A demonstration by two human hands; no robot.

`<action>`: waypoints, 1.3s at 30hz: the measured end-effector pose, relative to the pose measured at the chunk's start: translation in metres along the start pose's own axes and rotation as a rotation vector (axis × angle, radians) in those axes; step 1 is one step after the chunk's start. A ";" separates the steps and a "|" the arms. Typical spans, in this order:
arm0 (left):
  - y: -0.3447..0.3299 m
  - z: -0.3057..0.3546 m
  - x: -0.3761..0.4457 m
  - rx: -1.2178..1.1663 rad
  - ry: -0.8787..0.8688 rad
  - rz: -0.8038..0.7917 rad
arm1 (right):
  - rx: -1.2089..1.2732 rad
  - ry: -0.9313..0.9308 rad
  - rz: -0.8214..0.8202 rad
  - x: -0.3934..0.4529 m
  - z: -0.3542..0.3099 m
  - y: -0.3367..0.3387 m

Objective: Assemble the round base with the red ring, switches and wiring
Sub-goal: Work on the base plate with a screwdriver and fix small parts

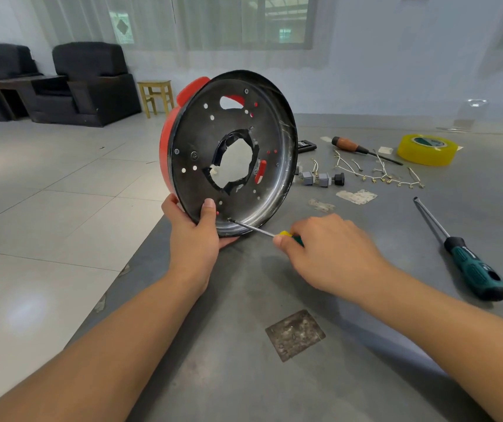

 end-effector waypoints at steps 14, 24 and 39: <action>-0.001 0.001 -0.001 0.018 -0.009 -0.003 | -0.120 0.035 0.067 -0.002 0.001 0.004; -0.005 0.004 -0.005 0.061 -0.050 -0.054 | 1.088 -0.292 -0.651 -0.003 0.010 -0.015; -0.001 0.005 -0.002 0.003 -0.040 -0.008 | -0.229 0.059 0.184 -0.007 0.001 0.009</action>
Point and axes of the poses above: each hand's wrist, its own x-axis towards the middle knuckle, its own y-axis out of the back of the hand, z = x × y, the point moved 5 cm from there along x, towards the middle knuckle, and after that the axes turned 13 degrees about -x, right-handed, at the moved point
